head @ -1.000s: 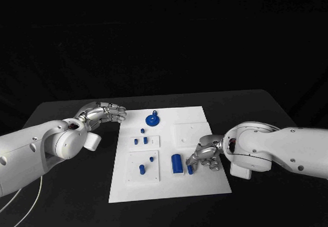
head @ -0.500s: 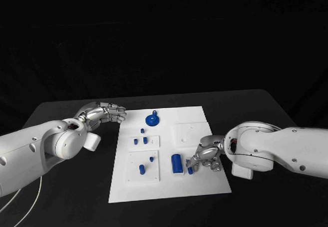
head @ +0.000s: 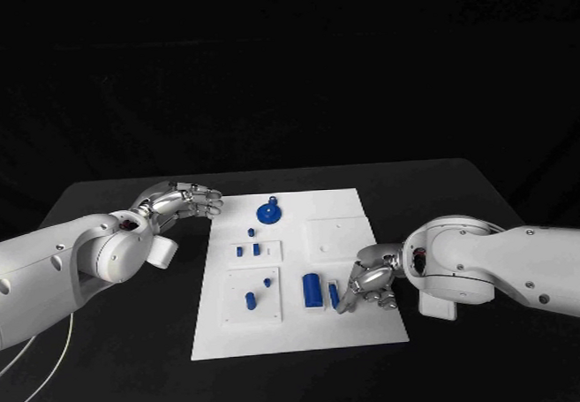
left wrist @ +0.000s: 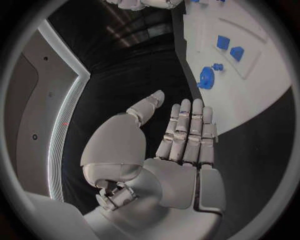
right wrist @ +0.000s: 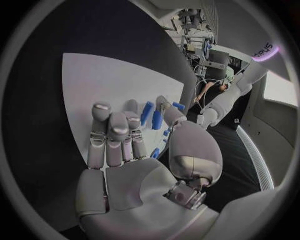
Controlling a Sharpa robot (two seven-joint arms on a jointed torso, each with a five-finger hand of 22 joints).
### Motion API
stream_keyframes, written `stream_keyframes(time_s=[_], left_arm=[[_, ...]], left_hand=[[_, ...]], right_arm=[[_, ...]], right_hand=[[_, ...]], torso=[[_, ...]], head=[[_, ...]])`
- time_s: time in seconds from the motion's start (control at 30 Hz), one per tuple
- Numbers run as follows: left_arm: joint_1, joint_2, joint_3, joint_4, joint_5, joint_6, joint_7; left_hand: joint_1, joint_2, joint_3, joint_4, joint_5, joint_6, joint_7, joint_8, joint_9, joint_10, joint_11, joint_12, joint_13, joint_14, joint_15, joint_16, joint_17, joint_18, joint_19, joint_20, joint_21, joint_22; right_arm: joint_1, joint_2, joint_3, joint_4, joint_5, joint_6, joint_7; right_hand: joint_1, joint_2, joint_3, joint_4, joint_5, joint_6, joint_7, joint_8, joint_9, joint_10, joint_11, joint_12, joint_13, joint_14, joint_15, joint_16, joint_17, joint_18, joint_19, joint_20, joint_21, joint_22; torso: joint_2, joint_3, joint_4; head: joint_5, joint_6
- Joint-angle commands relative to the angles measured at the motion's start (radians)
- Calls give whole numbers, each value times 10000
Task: Assemble the parts on the task board
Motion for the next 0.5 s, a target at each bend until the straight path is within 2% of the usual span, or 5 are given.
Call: stream_keyframes(time_s=[0.03,0.27,0.4,0.5], left_arm=[[9,9,5,16,-47,152,47],[8,11,4,20,-48,160,46],[8,1,4,26,-50,162,41],[8,4,4,18,-52,159,39]], left_hand=[[-110,-5,6,71,-29,-84,-5,64,-17,-40,-31,0,-13,62,5,-41,15,140,6,58,-56,18],[-109,-6,7,73,-29,-84,-5,66,-18,-39,-32,1,-12,62,5,-44,20,140,6,58,-59,21],[-109,-6,8,75,-29,-83,-6,67,-18,-38,-32,1,-12,63,5,-45,22,140,7,58,-60,23],[-109,-7,8,77,-29,-83,-6,67,-18,-37,-32,2,-12,63,5,-46,24,140,7,58,-61,25]], right_arm=[[-12,23,-3,19,-3,402,160],[-14,85,-3,-29,-122,210,101],[-16,130,-3,-85,-357,14,6],[-24,178,-3,-148,-742,-95,-63]], right_hand=[[136,2,-4,-46,-41,-65,1,39,-17,-62,-20,-66,5,7,-55,-65,-12,284,-36,2,-36,65],[76,128,-103,19,-43,-50,0,46,-34,-52,-19,-72,0,12,-54,-70,-13,284,-21,17,-55,49],[-215,390,-268,219,109,-39,-5,46,-68,-46,-23,-82,-4,14,-57,-72,-8,284,-21,25,-84,35],[-356,722,-345,316,115,-25,-12,51,-91,-39,-32,-82,-3,12,-64,-69,0,284,-22,16,-93,36]], torso=[[1,0,6],[4,-4,9],[2,-9,14],[6,-7,18]], head=[[-6,-19],[-21,-30],[-23,-52],[-23,-61]])
